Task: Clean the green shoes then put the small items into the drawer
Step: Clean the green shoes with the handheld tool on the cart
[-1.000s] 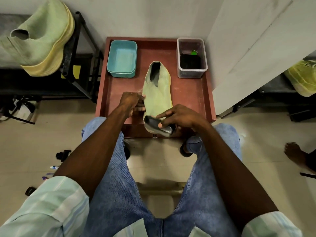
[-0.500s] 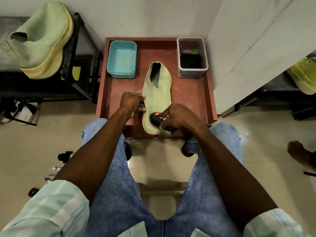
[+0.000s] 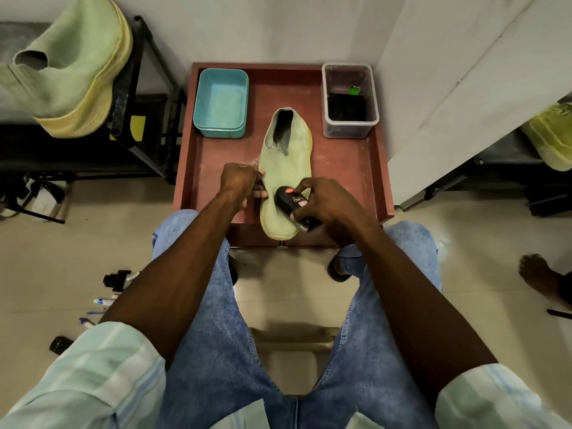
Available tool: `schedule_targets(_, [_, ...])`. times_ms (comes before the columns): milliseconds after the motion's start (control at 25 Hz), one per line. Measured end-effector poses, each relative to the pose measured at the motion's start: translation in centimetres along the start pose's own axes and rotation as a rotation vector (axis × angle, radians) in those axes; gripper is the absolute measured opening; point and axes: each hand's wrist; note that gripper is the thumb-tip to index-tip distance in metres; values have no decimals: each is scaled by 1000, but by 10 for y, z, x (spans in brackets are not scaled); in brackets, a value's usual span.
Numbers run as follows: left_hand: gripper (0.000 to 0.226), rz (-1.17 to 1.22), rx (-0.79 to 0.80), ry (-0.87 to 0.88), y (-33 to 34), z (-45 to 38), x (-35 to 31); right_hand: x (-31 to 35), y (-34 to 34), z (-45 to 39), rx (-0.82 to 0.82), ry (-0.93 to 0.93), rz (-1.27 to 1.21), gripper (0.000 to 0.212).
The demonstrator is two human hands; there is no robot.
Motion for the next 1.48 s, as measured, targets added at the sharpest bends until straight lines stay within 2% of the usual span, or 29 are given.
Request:
schedule_targets(120, [14,-3,-12,2,-1,-3,2,1,4,34,323,-61,42,52])
schedule_targets(200, [13,-8,13,10,-1,-2,0,-1,6,48,518,-116,-34,49])
schedule_targets(240, [13,-14,29,15,-1,-1,-1,-1,2,49,520,-144,-128,47])
schedule_targets(320, [14,-26,40,26,-2,1,-1,-2,-11,39,290,-132,-328,50])
schedule_targets(360, [14,-29,40,32,-3,1,-1,-2,-16,32,132,-119,-327,56])
schedule_targets(400, [13,-29,43,36,-3,1,0,-2,-16,27,18,-102,-221,61])
schedule_targets(440, [13,-30,45,40,-3,0,0,0,-12,26,-9,-93,-67,64])
schedule_targets(480, [13,-40,39,48,-4,-2,1,2,-4,28,61,-103,68,63])
schedule_targets(520, [13,-58,23,59,-5,-4,1,3,7,33,197,-118,149,59])
schedule_targets(600, [12,-84,-2,80,-7,-6,2,6,18,48,439,-147,150,51])
schedule_targets(640, [12,-87,-5,85,-9,-7,1,7,14,51,446,-160,86,49])
schedule_targets(720, [14,-84,-2,94,-9,-6,1,2,-3,41,151,-102,-106,52])
schedule_targets(760, [14,-83,0,96,-9,-5,2,-1,-9,35,-16,-63,-131,56])
schedule_targets(800, [14,-81,-2,97,-9,-5,2,0,-11,30,-111,-45,-70,59])
schedule_targets(840, [13,-85,-8,98,-9,-5,2,1,-4,29,-115,-57,42,61])
schedule_targets(920, [9,-138,-35,126,-8,-7,3,11,23,37,114,-169,187,59])
schedule_targets(1000, [9,-222,-52,174,-9,-7,5,20,38,50,364,-241,157,53])
schedule_targets(1040, [11,-271,-47,206,-9,-7,6,21,34,49,376,-233,117,51])
schedule_targets(1120, [15,-429,-38,315,-12,-8,8,15,20,37,107,-188,0,52])
schedule_targets(1200, [20,-598,-53,438,-17,-8,10,8,15,25,-159,-157,-8,57])
schedule_targets(1320, [24,-745,-84,586,-21,-5,10,-5,27,12,-240,-159,163,61])
schedule_targets(1440, [24,-805,-112,660,-22,-2,12,-21,11,-2,-549,63,130,65])
schedule_targets(1480, [23,-808,-113,663,-21,-1,11,-21,9,-3,-574,63,81,66])
Point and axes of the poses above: each hand's wrist, its own z-axis away from the middle knuckle, its own y-axis out of the palm, x = y × z, and after that the axes turned 2 degrees about -z, right-handed
